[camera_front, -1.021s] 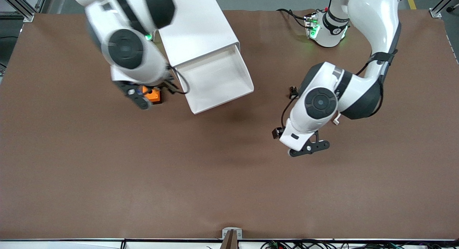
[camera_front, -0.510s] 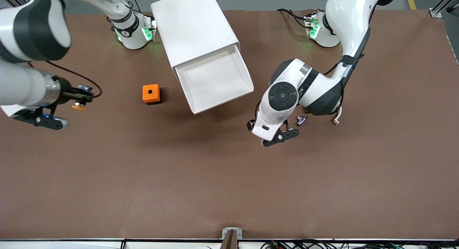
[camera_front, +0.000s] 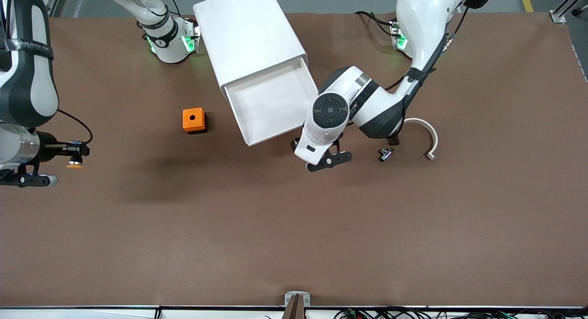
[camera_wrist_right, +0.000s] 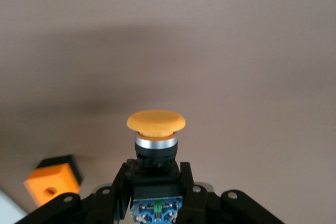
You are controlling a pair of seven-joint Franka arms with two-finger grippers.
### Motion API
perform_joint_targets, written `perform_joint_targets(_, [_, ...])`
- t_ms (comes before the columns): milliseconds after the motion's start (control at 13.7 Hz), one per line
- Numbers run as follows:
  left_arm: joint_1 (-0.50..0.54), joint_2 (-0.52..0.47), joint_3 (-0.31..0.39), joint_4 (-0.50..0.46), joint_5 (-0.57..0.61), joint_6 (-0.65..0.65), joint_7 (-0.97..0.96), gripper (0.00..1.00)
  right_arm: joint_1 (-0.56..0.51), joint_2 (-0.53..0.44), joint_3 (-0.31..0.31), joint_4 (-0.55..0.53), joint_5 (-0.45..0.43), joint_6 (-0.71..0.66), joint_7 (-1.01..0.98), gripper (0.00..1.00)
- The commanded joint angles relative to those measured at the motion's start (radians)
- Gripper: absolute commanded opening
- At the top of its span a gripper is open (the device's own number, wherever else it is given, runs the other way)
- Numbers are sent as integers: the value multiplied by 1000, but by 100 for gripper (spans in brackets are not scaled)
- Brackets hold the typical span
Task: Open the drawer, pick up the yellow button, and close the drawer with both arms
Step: 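Carry the button with the right gripper while the left gripper pushes the drawer shut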
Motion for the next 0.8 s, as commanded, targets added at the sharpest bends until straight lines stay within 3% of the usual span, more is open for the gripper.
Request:
perform_joint_targets(0, [-36,2,7,9,-19,13,-70,100,-64,-44,22,-162,-34,181,-76,17])
perform_joint_targets(365, [-82,5,5,9,-45,43,-159,100,-105,-35,20,-351,-68,500,-99,17])
perform_joint_targets(729, [-137,5,5,9,-47,45,-232,100,-145,66,20,-360,-88,675,-156,17])
